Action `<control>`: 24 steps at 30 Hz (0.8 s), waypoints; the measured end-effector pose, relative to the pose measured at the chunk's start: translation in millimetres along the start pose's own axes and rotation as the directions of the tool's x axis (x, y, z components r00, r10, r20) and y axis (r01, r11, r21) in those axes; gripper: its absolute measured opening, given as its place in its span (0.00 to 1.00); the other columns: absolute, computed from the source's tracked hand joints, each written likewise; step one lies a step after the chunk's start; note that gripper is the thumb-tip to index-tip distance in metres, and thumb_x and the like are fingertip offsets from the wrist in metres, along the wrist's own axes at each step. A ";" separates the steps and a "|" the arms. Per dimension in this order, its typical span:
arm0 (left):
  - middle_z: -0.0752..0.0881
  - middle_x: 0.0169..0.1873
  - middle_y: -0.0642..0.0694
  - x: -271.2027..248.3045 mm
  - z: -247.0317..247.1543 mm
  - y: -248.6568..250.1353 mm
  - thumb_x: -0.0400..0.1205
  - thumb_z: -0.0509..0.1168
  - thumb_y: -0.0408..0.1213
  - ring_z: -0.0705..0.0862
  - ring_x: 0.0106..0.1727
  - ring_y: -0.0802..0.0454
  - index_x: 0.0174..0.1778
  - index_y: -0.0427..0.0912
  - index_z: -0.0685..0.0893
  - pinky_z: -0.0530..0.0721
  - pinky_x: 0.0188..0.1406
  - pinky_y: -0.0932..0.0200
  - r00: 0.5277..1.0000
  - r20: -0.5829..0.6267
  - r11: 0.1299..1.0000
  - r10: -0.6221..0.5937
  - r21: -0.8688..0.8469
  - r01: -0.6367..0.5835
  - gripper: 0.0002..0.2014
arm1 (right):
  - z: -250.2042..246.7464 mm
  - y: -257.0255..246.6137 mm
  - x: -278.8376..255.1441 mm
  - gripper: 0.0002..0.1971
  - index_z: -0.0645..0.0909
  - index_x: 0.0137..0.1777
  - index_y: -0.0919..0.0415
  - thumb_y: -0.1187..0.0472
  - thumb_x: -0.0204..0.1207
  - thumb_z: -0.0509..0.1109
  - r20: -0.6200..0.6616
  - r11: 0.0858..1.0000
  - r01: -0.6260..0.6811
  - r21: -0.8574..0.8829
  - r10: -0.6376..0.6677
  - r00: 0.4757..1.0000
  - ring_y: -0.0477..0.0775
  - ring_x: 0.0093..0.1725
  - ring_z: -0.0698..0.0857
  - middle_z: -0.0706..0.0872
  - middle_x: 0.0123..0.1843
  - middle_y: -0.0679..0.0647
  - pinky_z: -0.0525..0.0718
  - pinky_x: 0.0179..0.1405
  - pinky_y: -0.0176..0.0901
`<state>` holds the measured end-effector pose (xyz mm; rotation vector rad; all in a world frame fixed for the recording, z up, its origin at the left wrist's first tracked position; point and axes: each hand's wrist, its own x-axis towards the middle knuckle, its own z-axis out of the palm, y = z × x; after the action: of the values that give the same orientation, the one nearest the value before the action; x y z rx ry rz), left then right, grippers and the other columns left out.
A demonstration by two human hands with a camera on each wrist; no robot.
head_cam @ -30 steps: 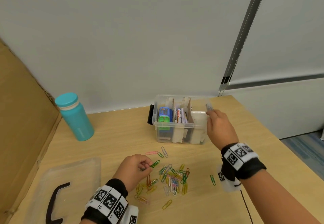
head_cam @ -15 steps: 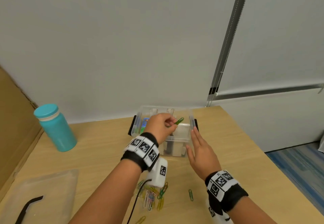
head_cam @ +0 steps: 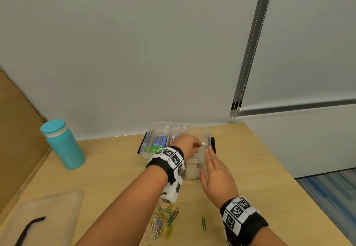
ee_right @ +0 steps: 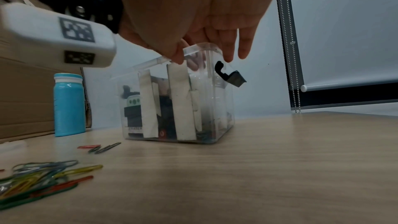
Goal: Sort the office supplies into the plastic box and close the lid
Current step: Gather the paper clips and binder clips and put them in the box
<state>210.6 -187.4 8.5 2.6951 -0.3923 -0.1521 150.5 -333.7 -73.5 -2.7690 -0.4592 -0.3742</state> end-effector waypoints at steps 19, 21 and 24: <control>0.48 0.83 0.57 -152.3 53.5 -129.6 0.70 0.70 0.62 0.55 0.82 0.52 0.84 0.52 0.47 0.61 0.81 0.50 0.942 0.290 0.983 -0.169 0.120 0.140 0.52 | 29.3 -49.7 -65.9 0.57 0.58 0.78 0.59 0.23 0.56 0.68 0.611 0.964 -0.262 -0.044 0.233 0.756 0.58 0.70 0.69 0.61 0.74 0.56 0.77 0.68 0.52; 0.46 0.84 0.56 -142.4 57.6 -126.4 0.72 0.68 0.63 0.52 0.83 0.52 0.84 0.51 0.46 0.59 0.82 0.50 0.944 0.308 0.988 -0.122 0.131 0.085 0.51 | 34.8 -62.5 -70.7 0.64 0.53 0.80 0.58 0.22 0.50 0.71 0.651 0.959 -0.282 -0.034 0.236 0.721 0.60 0.73 0.66 0.58 0.77 0.57 0.74 0.72 0.55; 0.48 0.84 0.52 -132.5 67.8 -126.1 0.76 0.62 0.64 0.51 0.84 0.50 0.84 0.47 0.49 0.56 0.83 0.49 0.922 0.371 0.980 -0.112 0.194 0.041 0.46 | 40.6 -84.2 -70.4 0.65 0.52 0.80 0.58 0.23 0.49 0.73 0.676 0.968 -0.249 -0.023 0.198 0.710 0.60 0.74 0.64 0.58 0.76 0.57 0.72 0.73 0.54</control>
<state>104.6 -63.8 -98.9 2.8600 -0.4311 -0.7043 64.9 -263.0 -110.5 -2.7647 -0.2651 0.7314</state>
